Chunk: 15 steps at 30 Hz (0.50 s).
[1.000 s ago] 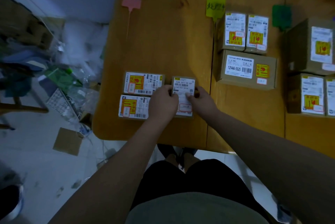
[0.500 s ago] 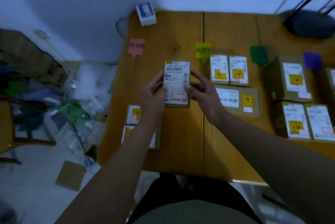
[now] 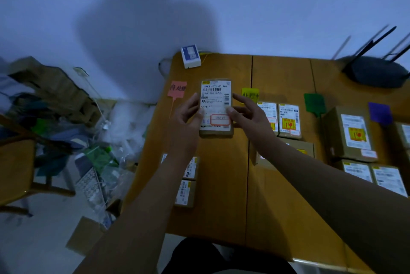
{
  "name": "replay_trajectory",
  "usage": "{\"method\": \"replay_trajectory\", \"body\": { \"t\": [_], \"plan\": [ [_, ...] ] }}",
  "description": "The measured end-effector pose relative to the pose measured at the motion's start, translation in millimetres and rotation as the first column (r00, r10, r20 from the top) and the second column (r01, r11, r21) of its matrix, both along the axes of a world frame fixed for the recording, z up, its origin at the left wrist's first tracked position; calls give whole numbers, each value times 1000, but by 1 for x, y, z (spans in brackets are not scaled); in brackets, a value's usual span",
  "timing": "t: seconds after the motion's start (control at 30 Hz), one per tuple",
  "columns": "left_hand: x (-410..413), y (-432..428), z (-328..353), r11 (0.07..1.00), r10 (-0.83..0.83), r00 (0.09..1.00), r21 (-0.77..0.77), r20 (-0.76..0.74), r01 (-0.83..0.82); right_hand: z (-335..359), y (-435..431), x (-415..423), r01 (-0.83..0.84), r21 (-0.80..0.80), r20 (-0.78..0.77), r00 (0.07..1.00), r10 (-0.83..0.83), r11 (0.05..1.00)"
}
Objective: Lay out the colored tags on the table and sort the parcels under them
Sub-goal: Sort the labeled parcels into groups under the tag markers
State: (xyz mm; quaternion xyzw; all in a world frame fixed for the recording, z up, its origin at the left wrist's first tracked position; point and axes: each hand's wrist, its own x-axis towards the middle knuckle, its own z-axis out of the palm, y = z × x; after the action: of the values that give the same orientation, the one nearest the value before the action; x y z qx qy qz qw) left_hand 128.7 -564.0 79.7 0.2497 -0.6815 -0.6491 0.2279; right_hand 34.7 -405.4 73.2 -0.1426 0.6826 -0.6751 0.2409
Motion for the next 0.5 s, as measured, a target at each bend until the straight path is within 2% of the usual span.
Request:
{"method": "replay_trajectory", "body": {
  "t": [0.17,0.33,0.5],
  "plan": [
    [-1,-17,-16,996,6,999,-84,51,-1,-11,-21,-3,-18,46,85,996,14,999],
    [-12,-61,-48,1000,1,986,11,164,-3,-44,-62,-3,-9,137,134,991,-10,991],
    [-29,-116,-90,986,-168,938,68,304,155,-87,-119,-16,9,311,146,988,-57,950]
  ]
}}
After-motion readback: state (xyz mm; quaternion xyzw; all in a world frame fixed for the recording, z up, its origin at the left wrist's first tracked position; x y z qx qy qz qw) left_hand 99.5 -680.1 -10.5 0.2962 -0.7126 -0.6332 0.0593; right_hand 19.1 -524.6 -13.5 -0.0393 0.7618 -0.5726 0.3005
